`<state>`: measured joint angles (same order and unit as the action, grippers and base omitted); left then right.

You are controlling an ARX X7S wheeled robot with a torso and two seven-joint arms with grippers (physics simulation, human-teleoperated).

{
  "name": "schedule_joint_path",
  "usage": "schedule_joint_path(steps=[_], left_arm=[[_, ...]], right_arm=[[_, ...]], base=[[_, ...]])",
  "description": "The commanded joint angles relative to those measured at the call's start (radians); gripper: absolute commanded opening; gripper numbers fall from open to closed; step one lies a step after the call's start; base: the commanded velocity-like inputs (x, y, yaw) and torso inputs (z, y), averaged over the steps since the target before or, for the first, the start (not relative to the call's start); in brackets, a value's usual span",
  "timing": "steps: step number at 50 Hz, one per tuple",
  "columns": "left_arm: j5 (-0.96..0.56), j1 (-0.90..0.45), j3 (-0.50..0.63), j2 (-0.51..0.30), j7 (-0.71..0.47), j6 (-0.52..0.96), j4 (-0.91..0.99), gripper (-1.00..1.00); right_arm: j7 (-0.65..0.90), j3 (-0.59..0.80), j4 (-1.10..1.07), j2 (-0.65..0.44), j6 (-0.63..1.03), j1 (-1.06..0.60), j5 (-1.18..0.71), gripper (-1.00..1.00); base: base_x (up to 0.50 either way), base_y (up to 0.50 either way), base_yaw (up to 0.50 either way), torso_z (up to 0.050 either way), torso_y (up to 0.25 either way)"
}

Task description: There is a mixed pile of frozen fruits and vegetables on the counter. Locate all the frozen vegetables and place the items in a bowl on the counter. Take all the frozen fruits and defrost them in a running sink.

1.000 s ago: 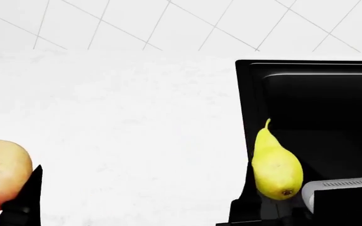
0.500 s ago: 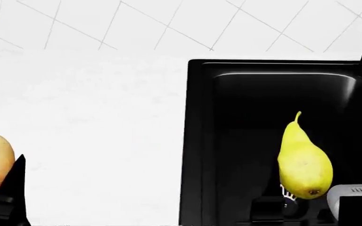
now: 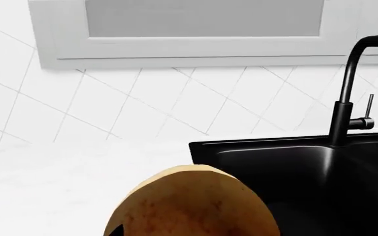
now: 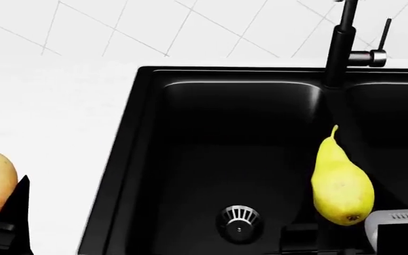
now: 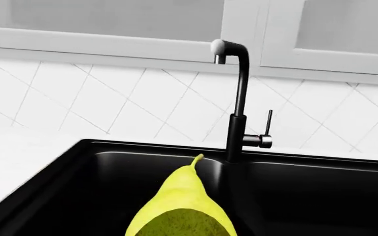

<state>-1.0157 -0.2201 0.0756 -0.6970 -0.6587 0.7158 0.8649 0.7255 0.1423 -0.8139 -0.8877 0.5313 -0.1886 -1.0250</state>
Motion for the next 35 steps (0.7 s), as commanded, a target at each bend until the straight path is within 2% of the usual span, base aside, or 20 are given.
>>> schedule_joint_path(steps=[1,14,23,29,32,35], left_arm=[[-0.023,-0.001,-0.01,-0.003,-0.013,-0.021,-0.006,-1.0],[-0.016,-0.01,0.003,0.002,-0.014,-0.021,-0.011,-1.0],[-0.01,-0.01,0.008,0.001,-0.014,-0.023,-0.01,-1.0],[-0.019,-0.002,0.001,-0.009,-0.017,-0.026,0.001,-1.0],[-0.024,0.0,0.0,-0.011,-0.015,-0.027,0.003,-1.0],[-0.053,-0.005,-0.011,-0.018,-0.024,-0.024,0.012,-1.0]], right_arm=[[-0.01,0.001,-0.013,-0.004,0.014,-0.005,0.029,-1.0],[-0.017,0.006,-0.028,-0.016,0.008,0.005,0.058,-1.0],[-0.016,0.025,-0.029,-0.017,0.024,-0.008,0.069,-1.0],[-0.022,0.04,-0.026,-0.009,0.029,-0.015,0.071,-1.0],[-0.037,0.074,-0.02,0.016,0.054,-0.061,0.047,-1.0],[-0.068,0.146,0.047,0.082,0.126,-0.183,-0.004,-1.0]], base=[[0.0,-0.39,0.0,0.0,0.0],[0.13,-0.24,0.0,0.0,0.001],[0.29,-0.01,0.0,0.0,0.001],[0.01,0.0,0.0,0.0,0.002],[0.0,0.0,0.0,0.0,0.0],[0.0,0.0,0.0,0.0,0.0]])
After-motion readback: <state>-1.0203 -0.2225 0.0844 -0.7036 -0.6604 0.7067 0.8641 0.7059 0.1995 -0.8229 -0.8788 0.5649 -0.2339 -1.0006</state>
